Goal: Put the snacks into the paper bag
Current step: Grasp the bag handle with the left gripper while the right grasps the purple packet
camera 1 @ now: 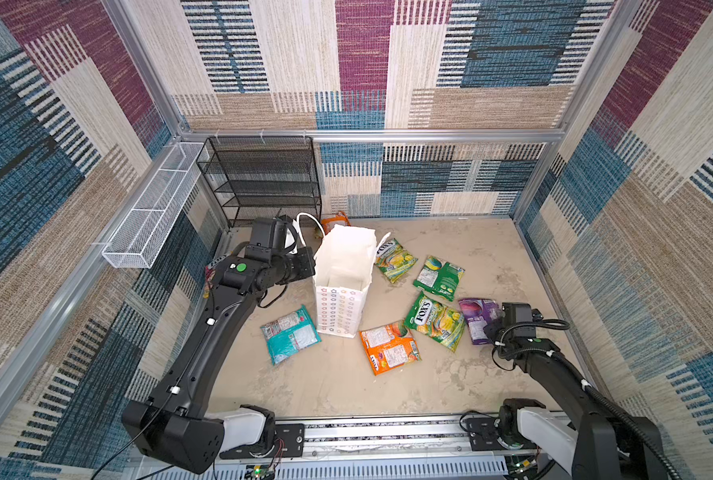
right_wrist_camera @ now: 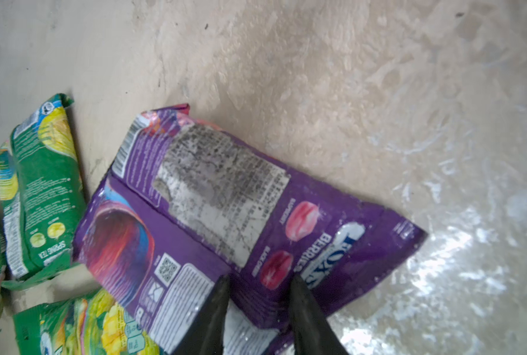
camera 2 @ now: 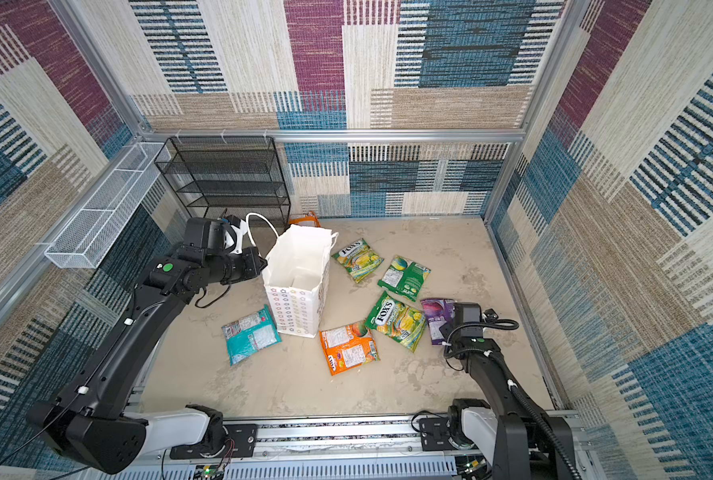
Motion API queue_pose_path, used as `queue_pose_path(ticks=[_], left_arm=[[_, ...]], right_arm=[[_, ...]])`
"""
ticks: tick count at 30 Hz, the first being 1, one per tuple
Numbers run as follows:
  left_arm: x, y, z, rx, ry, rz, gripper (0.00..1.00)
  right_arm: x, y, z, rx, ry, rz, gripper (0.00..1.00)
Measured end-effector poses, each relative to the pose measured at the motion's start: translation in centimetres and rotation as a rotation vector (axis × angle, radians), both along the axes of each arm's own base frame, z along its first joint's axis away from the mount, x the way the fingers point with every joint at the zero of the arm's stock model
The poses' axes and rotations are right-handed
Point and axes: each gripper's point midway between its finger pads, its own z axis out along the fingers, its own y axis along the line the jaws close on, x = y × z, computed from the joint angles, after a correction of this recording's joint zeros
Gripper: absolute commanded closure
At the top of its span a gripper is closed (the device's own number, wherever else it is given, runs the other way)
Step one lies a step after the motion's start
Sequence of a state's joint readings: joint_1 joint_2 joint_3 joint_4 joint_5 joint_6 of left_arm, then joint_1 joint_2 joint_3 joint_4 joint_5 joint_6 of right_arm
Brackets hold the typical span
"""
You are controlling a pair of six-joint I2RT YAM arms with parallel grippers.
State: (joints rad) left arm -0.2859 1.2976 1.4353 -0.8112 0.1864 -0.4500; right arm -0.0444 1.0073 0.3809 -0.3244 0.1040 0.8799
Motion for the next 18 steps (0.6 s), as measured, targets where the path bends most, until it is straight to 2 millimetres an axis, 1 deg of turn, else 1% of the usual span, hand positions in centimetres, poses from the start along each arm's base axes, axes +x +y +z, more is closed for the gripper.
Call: queue_pose_path(ticks=[1,3,5,7,8,9,10,12,13,15,16,18], left_arm=[[0.0,0.0,0.0,-0.001,-0.002,-0.001,1.0],[0.1,-0.1,0.0,-0.004,-0.006,-0.002,1.0],[0.1,-0.1,0.1,-0.005,-0.009,-0.003,1.0],[0.1,-0.1,0.1,-0.006,-0.009,-0.003,1.0],[0.1,-0.1,0.1,-0.006,-0.009,-0.003,1.0],[0.1,-0.1,0.1,-0.006,-0.009,-0.003,1.0],[0.1,-0.1,0.1,-0.006,-0.009,-0.003,1.0],[0.1,-0.1,0.0,-0.006,-0.008,-0.003,1.0],[0.1,-0.1,0.0,-0.006,-0.008,-0.003,1.0],[0.2,-0.2,0.0,-0.008,-0.008,-0.005,1.0],[0.2,-0.2,0.0,-0.009,-0.009,-0.006,1.0],[0.2,-0.2,0.0,-0.011,-0.008,-0.008,1.0]], right_arm=[[0.0,0.1,0.1,0.005,-0.007,0.004,0.73],[0.1,0.3,0.2,0.011,-0.02,0.016,0.82],[0.2,0.4,0.3,0.014,-0.032,0.025,0.86],[0.5,0.6,0.5,0.018,-0.048,0.037,0.89],[0.6,0.7,0.7,0.02,-0.056,0.043,0.88],[0.6,0.8,0.7,0.021,-0.059,0.045,0.8],[0.6,0.9,0.8,0.026,-0.06,0.048,0.64],[0.7,1.0,1.1,0.029,-0.062,0.058,0.38],[1.0,1.0,1.6,0.021,-0.074,0.067,0.25],[1.8,0.9,3.1,0.008,-0.114,0.079,0.06],[2.1,0.8,3.7,-0.005,-0.13,0.083,0.01],[2.6,0.4,4.3,-0.043,-0.134,0.094,0.0]])
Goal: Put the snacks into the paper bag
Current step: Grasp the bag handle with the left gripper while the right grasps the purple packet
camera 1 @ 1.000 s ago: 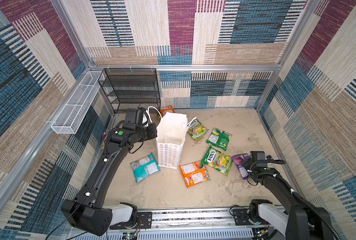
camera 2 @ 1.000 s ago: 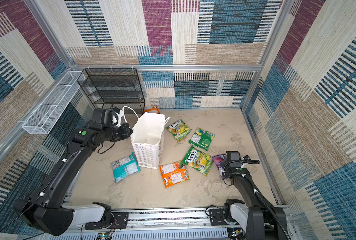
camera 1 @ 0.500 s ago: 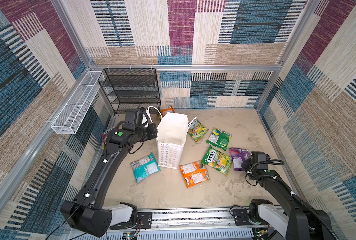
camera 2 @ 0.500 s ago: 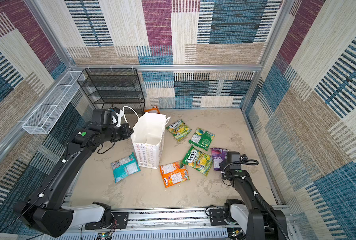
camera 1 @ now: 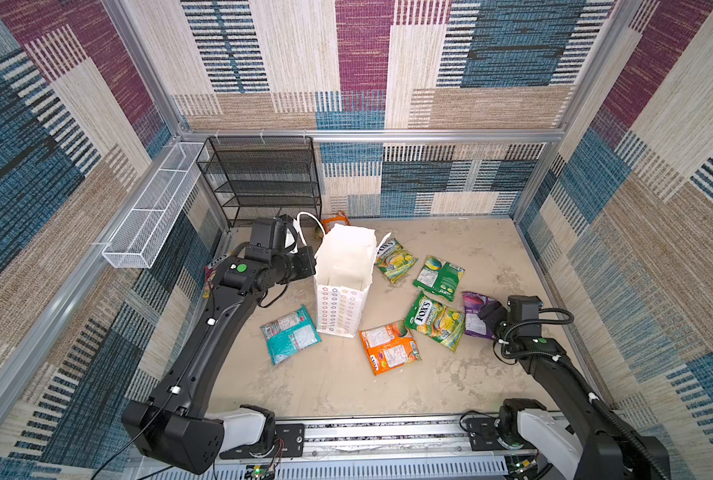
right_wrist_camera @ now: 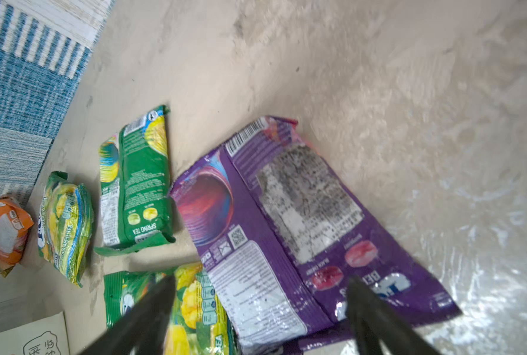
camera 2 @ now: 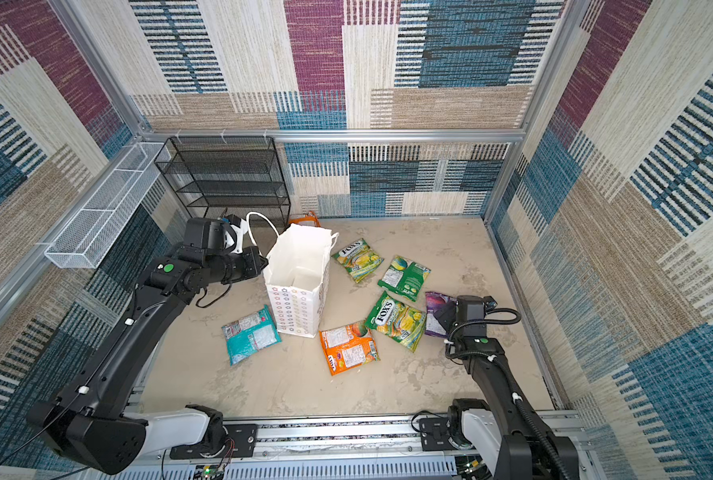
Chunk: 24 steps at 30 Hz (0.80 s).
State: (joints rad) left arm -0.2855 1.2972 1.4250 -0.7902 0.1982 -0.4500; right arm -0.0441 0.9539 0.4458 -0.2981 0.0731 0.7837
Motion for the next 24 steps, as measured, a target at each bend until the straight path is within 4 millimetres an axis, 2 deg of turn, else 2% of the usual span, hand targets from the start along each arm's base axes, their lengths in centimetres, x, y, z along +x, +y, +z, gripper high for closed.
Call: queue_pose_path(ticks=[3,13,15,18,24], left_arm=[[0.0,-0.1,0.0,-0.002,0.001,-0.003,1.0],[0.0,-0.3,-0.1,-0.009,0.006,-0.011,1.0],[0.0,-0.3,-0.1,-0.009,0.006,-0.012,1.0],[0.0,-0.3,-0.1,-0.01,0.006,-0.012,1.0],[0.0,-0.3,-0.2,-0.01,0.008,-0.012,1.0]], right_arm=[[0.8,-0.5,-0.4,-0.036,0.048,0.001,0.0],[3.4,-2.2,-4.9,-0.121,0.332,-0.019,0.01],[3.7,-2.4,-5.9,-0.128,0.368,-0.021,0.07],[4.5,-2.8,-6.4,-0.152,0.368,-0.034,0.2],[4.9,-3.0,-6.1,-0.155,0.323,-0.04,0.42]])
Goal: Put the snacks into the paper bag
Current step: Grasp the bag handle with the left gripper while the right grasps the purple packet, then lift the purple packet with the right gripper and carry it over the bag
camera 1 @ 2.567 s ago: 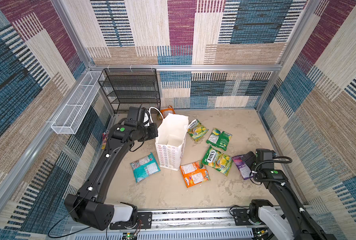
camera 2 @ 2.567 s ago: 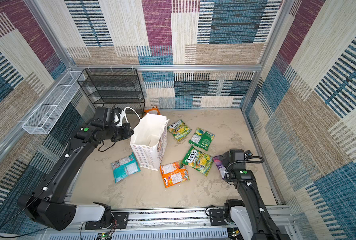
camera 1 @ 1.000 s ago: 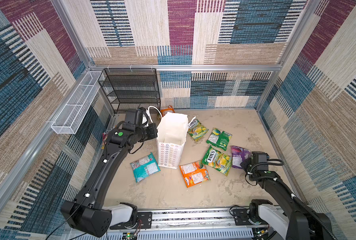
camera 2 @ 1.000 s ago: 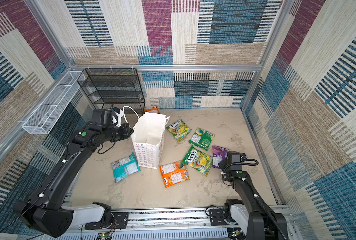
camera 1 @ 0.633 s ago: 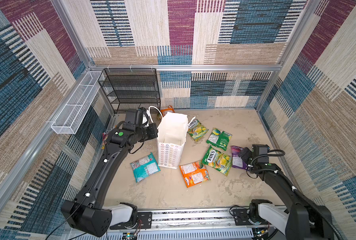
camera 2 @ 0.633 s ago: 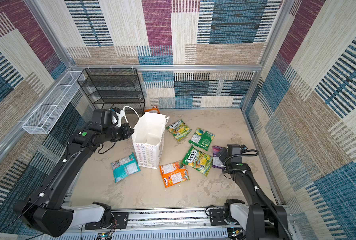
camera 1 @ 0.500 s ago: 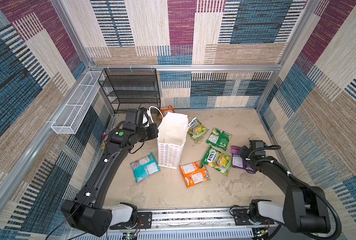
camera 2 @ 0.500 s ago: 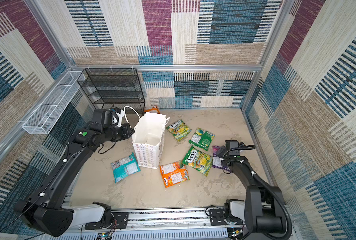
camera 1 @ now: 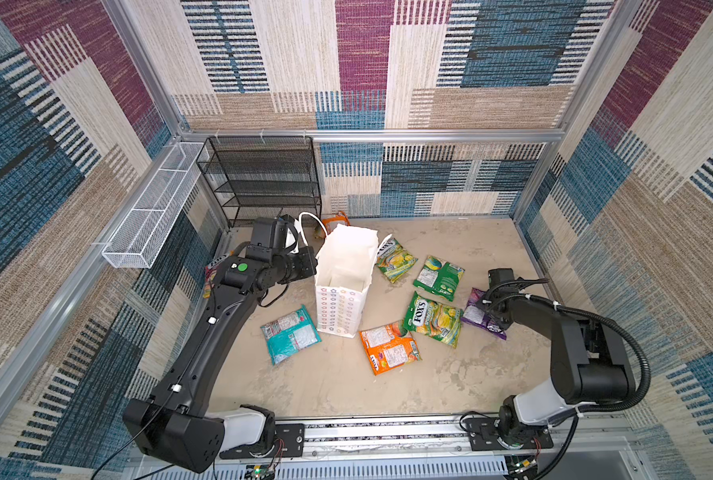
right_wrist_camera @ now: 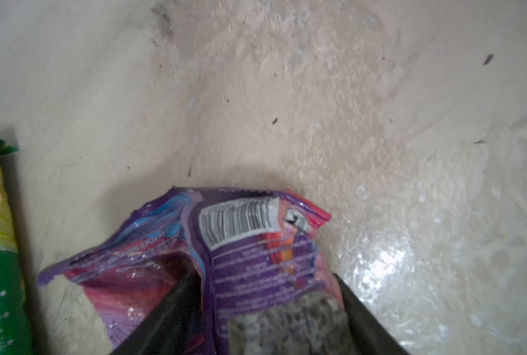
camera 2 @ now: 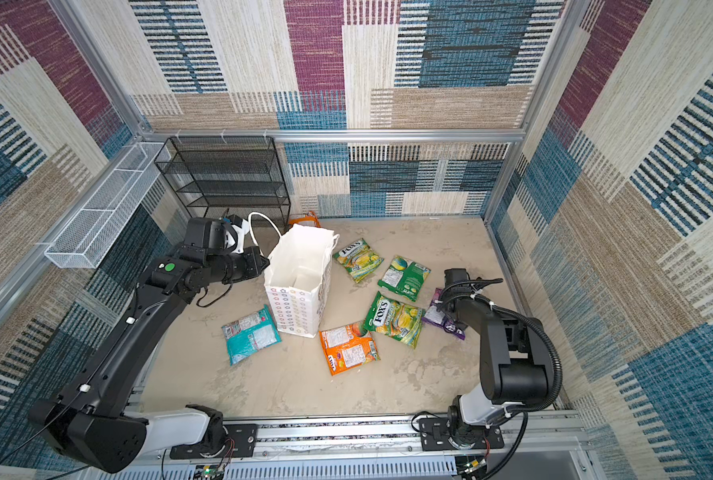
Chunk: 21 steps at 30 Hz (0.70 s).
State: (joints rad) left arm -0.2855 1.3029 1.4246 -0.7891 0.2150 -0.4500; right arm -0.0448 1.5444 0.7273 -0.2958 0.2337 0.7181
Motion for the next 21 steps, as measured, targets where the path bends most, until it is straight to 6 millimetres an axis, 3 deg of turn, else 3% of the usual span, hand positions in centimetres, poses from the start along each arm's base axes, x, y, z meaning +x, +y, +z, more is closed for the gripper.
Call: queue_pose_path(ticks=[9,17,21], left_arm=[[0.0,0.0,0.0,0.0,0.0,0.0,1.0],[-0.1,-0.4,0.0,-0.017,0.0,-0.018,1.0],[-0.1,-0.9,0.2,-0.04,-0.008,-0.039,1.0]], right_arm=[[-0.8,1.3,1.5,0.053,-0.029,0.058,0.81],[-0.9,2.3,4.2,0.078,-0.094,0.129,0.83],[-0.4,2.7,8.2,0.076,-0.212,0.161,0.82]])
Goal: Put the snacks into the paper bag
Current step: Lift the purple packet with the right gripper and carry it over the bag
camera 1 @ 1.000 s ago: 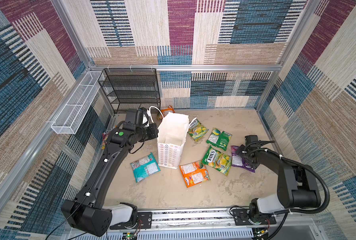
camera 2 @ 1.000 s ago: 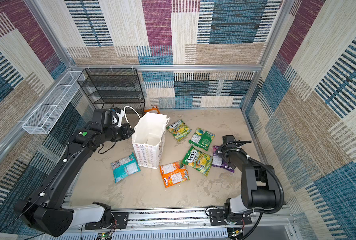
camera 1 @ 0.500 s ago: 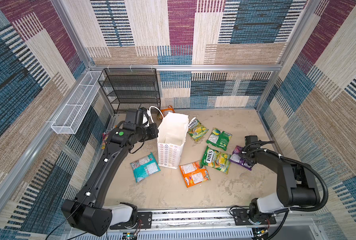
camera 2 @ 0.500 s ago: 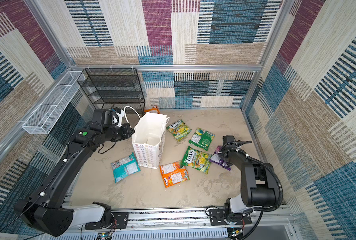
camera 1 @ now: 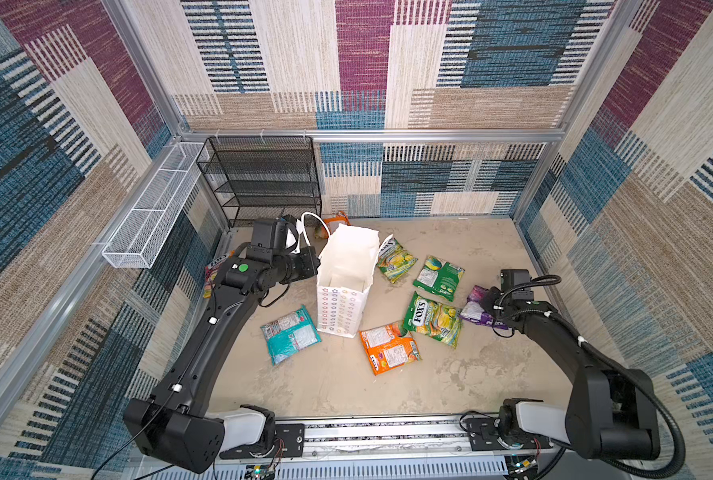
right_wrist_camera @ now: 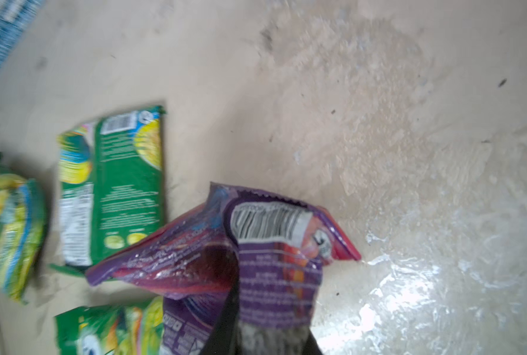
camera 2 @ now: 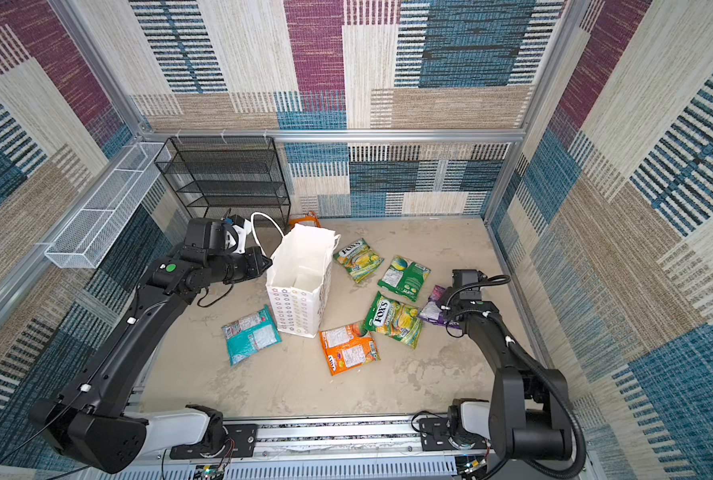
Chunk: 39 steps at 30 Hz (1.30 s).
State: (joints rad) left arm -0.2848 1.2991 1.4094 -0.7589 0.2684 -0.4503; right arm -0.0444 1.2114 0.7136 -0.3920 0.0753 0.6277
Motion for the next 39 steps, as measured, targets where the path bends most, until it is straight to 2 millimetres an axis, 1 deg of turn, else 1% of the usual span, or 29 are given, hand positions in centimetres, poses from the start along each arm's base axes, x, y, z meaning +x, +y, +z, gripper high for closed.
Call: queue_pose_path(ticks=[7,10,12,16,19,20,21,22,25,28,30,33,35,36,37,39], left_arm=[[-0.1,-0.5,0.1,-0.038,0.005,-0.008,1.0],[-0.3,-0.7,0.1,-0.056,0.014,-0.015,1.0],[-0.3,-0.8,0.1,-0.06,0.016,-0.015,1.0],[-0.3,-0.8,0.0,-0.064,0.022,-0.013,1.0],[-0.3,-0.9,-0.1,-0.067,0.025,-0.017,1.0],[-0.3,-0.9,-0.1,-0.067,0.026,-0.017,1.0],[-0.3,-1.0,-0.1,-0.067,0.027,-0.018,1.0],[-0.3,-1.0,-0.1,-0.068,0.027,-0.019,1.0],[-0.3,-1.1,-0.3,-0.074,0.032,-0.027,1.0],[-0.3,-1.2,-0.3,-0.075,0.032,-0.028,1.0],[-0.3,-1.2,-0.3,-0.076,0.031,-0.029,1.0],[-0.3,-1.2,-0.1,-0.08,0.02,-0.03,1.0],[-0.3,-1.2,0.1,-0.082,0.01,-0.03,1.0],[-0.3,-1.2,0.3,-0.082,0.005,-0.029,1.0],[-0.3,-1.2,0.4,-0.083,0.001,-0.028,1.0],[-0.3,-1.1,0.5,-0.084,-0.007,-0.028,1.0]], right_arm=[[0.5,1.1,9.1,0.031,-0.228,0.042,0.82],[0.9,2.5,13.7,0.056,-0.323,0.083,0.82],[1.1,4.1,17.0,0.073,-0.384,0.129,0.82],[1.4,8.6,24.4,0.131,-0.53,0.247,0.83],[1.4,12.4,29.0,0.181,-0.614,0.342,0.83],[1.6,13.4,29.9,0.194,-0.629,0.366,0.83],[1.8,15.0,31.1,0.215,-0.646,0.403,0.83],[1.9,16.1,31.9,0.225,-0.656,0.427,0.83],[3.2,20.3,34.3,0.255,-0.685,0.497,0.83],[4.6,24.4,36.0,0.271,-0.702,0.547,0.83],[5.1,27.5,37.4,0.284,-0.721,0.598,0.82],[5.9,31.5,39.1,0.293,-0.758,0.656,0.82],[6.5,33.5,38.9,0.296,-0.753,0.674,0.82],[7.0,34.4,38.2,0.29,-0.741,0.681,0.82],[7.4,35.0,37.5,0.286,-0.726,0.684,0.82],[8.2,36.4,34.9,0.272,-0.67,0.695,0.82]])
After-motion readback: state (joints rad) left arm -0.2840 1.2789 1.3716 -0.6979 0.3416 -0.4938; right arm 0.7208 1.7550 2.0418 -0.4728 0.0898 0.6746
